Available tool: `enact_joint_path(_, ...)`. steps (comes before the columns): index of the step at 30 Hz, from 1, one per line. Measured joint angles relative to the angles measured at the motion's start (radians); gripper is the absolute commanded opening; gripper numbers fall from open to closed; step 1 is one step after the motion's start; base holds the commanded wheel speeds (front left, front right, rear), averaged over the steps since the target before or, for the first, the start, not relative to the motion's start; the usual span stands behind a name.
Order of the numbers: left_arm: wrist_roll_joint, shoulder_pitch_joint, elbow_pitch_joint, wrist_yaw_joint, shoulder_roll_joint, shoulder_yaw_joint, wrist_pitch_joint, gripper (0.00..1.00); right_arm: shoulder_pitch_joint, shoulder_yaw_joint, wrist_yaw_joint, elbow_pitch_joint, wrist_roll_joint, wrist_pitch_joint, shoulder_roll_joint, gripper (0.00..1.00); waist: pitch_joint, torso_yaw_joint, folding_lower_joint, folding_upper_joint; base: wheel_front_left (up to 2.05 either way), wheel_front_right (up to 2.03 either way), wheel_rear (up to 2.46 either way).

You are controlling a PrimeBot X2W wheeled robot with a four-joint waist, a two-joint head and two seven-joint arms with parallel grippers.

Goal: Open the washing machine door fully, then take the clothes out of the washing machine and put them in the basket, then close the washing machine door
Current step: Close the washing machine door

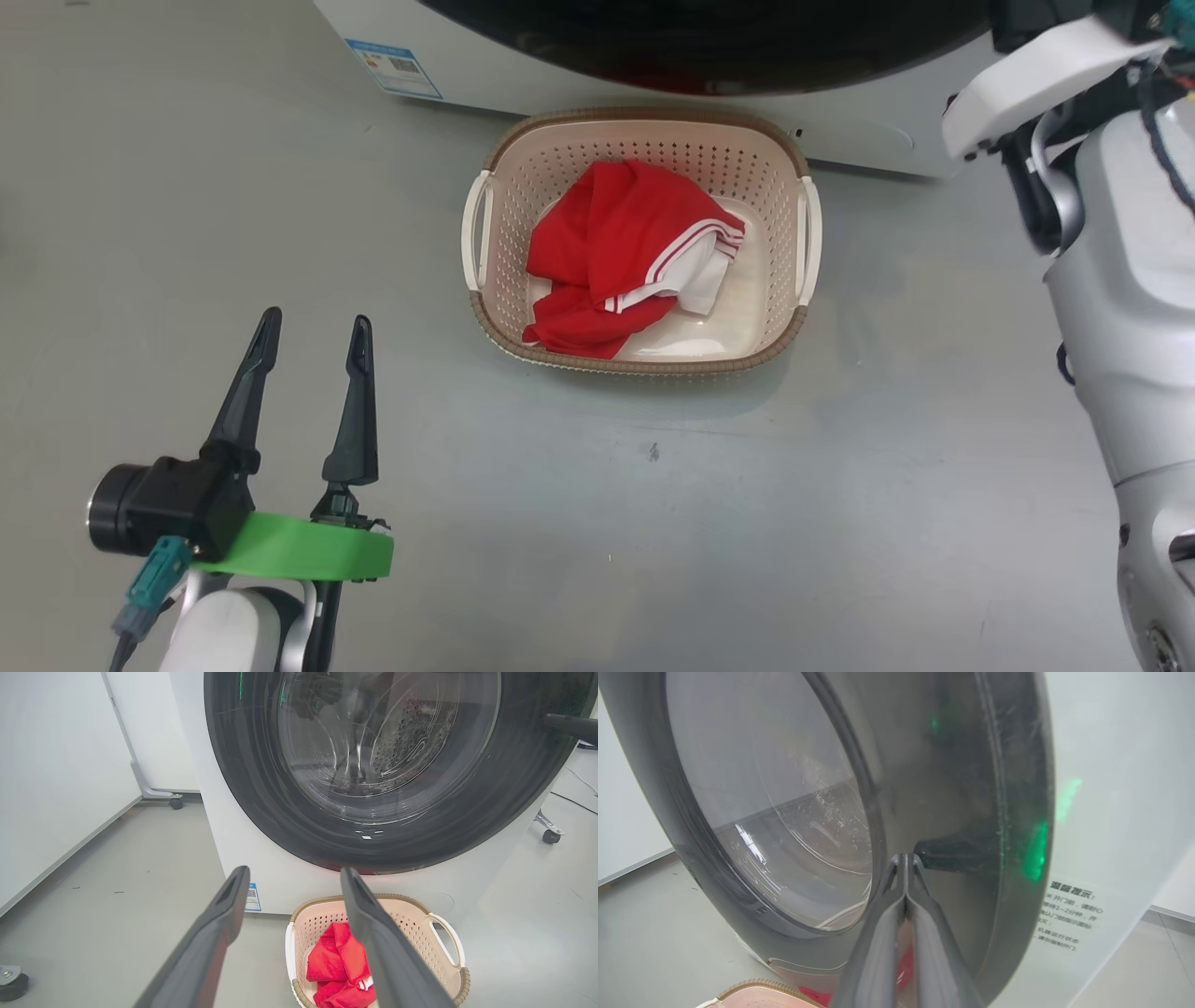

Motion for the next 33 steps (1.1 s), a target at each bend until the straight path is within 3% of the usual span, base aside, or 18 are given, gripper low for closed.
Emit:
enact_joint_path(22, -0.003, -0.042, 0.067, -0.009, -0.011, -0.002, -0.017, 1.00, -0.078, 0.012, -0.005, 0.089, -0.007, -0.026, 0.007, 0.00, 0.012, 0.014, 0.0000, 0.0000, 0.00, 0.00, 0.00)
enact_joint_path(33, -0.005, -0.042, 0.099, -0.010, -0.010, 0.006, -0.025, 1.00, 0.045, 0.023, 0.006, 0.058, 0.004, -0.035, 0.062, 0.00, -0.044, -0.013, 0.0000, 0.0000, 0.00, 0.00, 0.00)
